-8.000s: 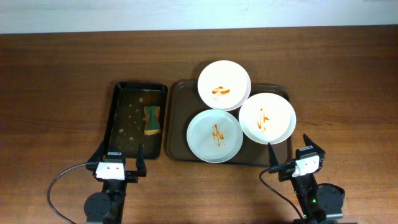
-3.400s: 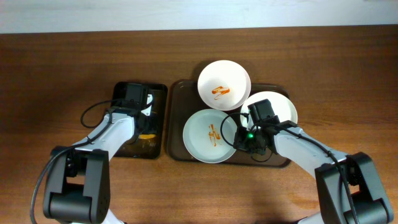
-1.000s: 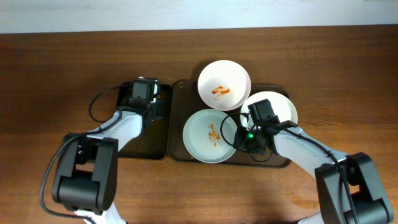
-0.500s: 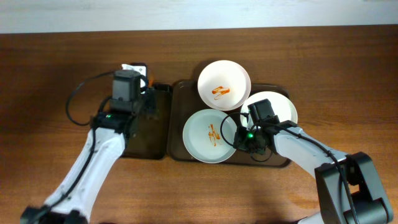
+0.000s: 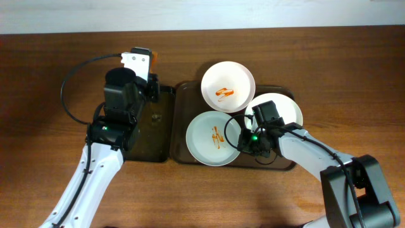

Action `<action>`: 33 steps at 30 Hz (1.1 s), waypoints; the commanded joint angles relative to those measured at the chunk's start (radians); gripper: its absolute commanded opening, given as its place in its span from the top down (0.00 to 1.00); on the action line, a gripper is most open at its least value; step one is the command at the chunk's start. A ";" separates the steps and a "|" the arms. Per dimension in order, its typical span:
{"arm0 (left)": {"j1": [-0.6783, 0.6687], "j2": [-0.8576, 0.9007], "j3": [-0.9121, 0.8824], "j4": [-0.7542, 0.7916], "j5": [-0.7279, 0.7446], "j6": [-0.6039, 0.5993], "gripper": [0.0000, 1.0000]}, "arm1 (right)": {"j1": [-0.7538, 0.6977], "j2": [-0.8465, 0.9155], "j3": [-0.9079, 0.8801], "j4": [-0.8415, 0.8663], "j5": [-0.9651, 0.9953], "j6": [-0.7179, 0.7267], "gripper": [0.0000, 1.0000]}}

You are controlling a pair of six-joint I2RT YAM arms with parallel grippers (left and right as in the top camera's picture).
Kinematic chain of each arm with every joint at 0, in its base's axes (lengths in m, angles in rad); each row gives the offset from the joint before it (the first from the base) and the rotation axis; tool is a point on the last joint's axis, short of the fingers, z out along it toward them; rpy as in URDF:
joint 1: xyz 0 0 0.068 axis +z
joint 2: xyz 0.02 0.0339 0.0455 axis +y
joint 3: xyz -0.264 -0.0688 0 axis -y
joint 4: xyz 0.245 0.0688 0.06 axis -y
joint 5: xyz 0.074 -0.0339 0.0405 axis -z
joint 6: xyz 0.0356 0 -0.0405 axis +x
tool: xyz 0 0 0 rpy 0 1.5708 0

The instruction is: Clean dirty plates on tray and stack at the side

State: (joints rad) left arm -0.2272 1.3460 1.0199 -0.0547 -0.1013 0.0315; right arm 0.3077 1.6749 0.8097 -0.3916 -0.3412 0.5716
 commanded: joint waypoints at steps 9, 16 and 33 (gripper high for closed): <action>-0.002 -0.023 0.010 0.100 0.008 0.047 1.00 | 0.013 0.016 0.004 -0.008 0.005 -0.013 0.96; -0.002 -0.023 0.010 0.100 0.008 0.046 1.00 | 0.013 0.016 0.004 -0.008 0.005 -0.013 0.96; -0.002 -0.023 0.010 0.099 0.008 0.046 1.00 | 0.013 0.016 0.004 -0.008 0.005 -0.013 0.96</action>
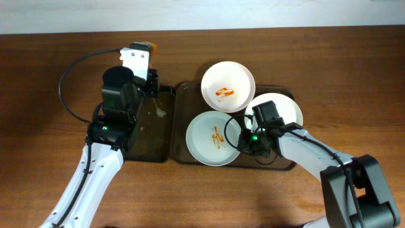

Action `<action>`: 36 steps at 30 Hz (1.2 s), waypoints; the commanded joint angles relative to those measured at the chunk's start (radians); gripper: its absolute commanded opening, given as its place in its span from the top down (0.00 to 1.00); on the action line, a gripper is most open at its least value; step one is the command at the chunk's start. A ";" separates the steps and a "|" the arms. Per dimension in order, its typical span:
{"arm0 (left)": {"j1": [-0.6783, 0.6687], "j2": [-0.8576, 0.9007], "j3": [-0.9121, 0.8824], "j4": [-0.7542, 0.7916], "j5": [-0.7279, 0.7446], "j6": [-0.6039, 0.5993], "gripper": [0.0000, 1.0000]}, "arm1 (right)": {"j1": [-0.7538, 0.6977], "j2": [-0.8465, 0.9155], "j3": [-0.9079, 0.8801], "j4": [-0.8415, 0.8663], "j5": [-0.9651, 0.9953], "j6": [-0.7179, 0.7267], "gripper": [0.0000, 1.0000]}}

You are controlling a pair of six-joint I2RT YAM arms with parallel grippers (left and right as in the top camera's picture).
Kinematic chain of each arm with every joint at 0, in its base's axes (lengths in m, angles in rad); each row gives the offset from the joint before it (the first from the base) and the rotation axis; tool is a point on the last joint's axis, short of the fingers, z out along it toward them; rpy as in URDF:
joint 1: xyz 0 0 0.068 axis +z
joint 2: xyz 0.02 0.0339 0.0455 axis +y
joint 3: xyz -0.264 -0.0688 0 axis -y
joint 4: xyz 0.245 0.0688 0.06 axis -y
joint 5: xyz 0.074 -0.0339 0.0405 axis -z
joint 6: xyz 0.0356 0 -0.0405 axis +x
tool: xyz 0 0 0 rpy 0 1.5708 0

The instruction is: Clean dirty plates on tray and stack at the side

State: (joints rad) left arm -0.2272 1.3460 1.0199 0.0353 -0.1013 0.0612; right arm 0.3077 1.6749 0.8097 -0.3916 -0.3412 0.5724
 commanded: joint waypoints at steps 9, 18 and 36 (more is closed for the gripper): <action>-0.002 0.140 0.010 -0.328 0.008 -0.060 1.00 | 0.013 0.016 0.004 -0.007 0.005 -0.014 0.96; -0.002 0.267 0.010 -0.444 0.139 -0.102 1.00 | 0.013 0.016 0.004 -0.007 0.005 -0.014 0.96; -0.217 0.508 0.008 -0.277 0.875 -0.650 1.00 | 0.013 0.016 0.004 -0.008 0.005 -0.014 0.96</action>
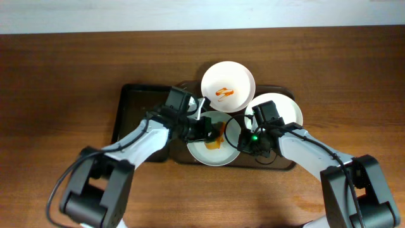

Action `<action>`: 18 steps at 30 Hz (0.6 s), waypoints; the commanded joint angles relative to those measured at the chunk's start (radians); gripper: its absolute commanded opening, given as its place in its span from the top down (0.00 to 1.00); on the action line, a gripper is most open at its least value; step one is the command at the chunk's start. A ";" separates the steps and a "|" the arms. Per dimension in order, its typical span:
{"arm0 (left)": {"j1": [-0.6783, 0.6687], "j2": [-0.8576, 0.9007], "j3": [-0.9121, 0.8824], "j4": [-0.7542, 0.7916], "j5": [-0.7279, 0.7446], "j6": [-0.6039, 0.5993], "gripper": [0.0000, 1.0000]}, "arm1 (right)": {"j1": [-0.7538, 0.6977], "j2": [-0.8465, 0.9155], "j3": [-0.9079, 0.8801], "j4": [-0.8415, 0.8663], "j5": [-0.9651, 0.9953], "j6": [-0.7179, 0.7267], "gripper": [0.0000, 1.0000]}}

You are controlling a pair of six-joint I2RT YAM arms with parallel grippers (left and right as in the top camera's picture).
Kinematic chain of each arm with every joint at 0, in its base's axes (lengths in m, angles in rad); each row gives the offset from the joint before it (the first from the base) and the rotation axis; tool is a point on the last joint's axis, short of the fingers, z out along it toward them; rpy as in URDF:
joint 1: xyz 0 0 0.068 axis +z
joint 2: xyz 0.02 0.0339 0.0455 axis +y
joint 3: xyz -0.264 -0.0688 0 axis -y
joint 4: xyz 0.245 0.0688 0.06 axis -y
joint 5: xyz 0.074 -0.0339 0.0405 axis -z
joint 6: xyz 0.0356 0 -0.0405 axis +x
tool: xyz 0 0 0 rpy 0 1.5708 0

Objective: Clean dirty plates on tray and stack at the side
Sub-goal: 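Scrub the right-held plate with the sponge in the left gripper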

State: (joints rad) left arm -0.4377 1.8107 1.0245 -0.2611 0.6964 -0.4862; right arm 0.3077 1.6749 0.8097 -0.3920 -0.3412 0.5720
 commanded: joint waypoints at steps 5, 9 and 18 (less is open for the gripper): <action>-0.030 0.093 0.004 0.051 0.119 -0.121 1.00 | 0.013 0.016 0.004 -0.007 0.005 -0.014 0.96; -0.064 0.093 0.004 0.067 0.095 -0.121 1.00 | 0.013 0.016 0.004 -0.008 0.005 -0.014 0.96; -0.117 0.109 -0.011 0.058 -0.215 -0.132 1.00 | 0.013 0.016 0.004 -0.008 0.005 -0.014 0.96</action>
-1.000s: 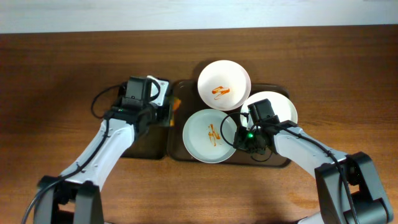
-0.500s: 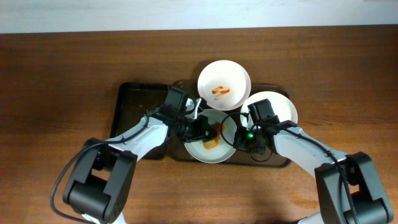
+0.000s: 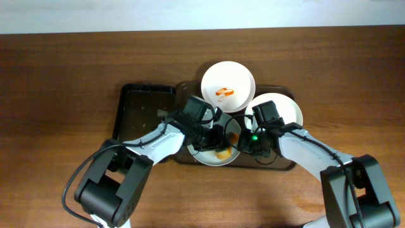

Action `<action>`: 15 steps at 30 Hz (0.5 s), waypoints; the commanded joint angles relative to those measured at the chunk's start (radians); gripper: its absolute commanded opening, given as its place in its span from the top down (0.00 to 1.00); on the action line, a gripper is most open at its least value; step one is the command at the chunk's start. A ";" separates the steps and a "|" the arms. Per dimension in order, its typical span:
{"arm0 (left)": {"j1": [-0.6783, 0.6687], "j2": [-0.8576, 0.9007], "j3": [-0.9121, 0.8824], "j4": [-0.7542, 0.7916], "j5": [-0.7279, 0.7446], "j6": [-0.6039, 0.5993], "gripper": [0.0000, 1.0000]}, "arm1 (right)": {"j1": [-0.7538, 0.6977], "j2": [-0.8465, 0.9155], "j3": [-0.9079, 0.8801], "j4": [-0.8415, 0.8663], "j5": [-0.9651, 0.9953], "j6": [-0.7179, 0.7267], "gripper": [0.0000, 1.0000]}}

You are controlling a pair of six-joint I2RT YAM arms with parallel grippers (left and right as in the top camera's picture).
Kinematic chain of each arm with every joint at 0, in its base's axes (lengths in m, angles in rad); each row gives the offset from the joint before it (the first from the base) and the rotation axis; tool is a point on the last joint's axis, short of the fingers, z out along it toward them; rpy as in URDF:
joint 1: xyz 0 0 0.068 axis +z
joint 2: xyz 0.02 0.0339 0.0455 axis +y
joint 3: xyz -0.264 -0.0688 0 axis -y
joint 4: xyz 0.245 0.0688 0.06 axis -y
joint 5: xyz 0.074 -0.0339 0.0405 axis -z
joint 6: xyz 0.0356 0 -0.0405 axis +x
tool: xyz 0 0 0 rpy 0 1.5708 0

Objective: Clean dirty plates on tray and stack at the side
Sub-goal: 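Scrub the right-held plate with the sponge in the left gripper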

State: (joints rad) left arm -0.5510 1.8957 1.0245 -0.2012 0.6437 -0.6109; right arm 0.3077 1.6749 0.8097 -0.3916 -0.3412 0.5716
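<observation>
Three white plates lie on the brown tray [image 3: 278, 163]. The far plate [image 3: 228, 85] carries orange sauce streaks, and the right plate [image 3: 281, 107] looks clean. My left arm reaches across the front plate [image 3: 205, 157] and hides most of it. The left gripper [image 3: 224, 144] is shut on an orange sponge [image 3: 221, 152] pressed to that plate's right half. At the same plate's right rim sits my right gripper [image 3: 242, 138], apparently shut on the edge; its fingers are mostly hidden.
A black tray [image 3: 136, 120] lies left of the brown one, with a few small specks in it. The wooden table [image 3: 63, 95] extends to both sides, and a pale wall edge runs along the back.
My left gripper with the sponge has shifted rightward and nearer across the front plate, from its centre to its right half. The right arm has not moved.
My left gripper first hovered over the black tray's far edge with the sponge, while the right gripper stayed at the front plate's rim. Later the left gripper was on the front plate over its sauce mark. Now it sits further right on that plate.
</observation>
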 commanded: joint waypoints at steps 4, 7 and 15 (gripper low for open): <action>-0.003 0.073 -0.011 0.008 -0.356 -0.006 1.00 | 0.013 0.016 0.004 -0.008 0.005 -0.013 0.96; -0.002 0.079 -0.011 0.007 -0.507 0.002 1.00 | 0.013 0.016 0.004 -0.008 0.005 -0.013 0.96; 0.046 -0.101 0.000 -0.184 -0.596 0.116 1.00 | 0.013 0.016 0.004 -0.028 0.004 -0.013 0.96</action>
State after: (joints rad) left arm -0.5236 1.8942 1.0592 -0.2428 0.1505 -0.5690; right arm 0.3077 1.6749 0.8112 -0.3927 -0.3408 0.5728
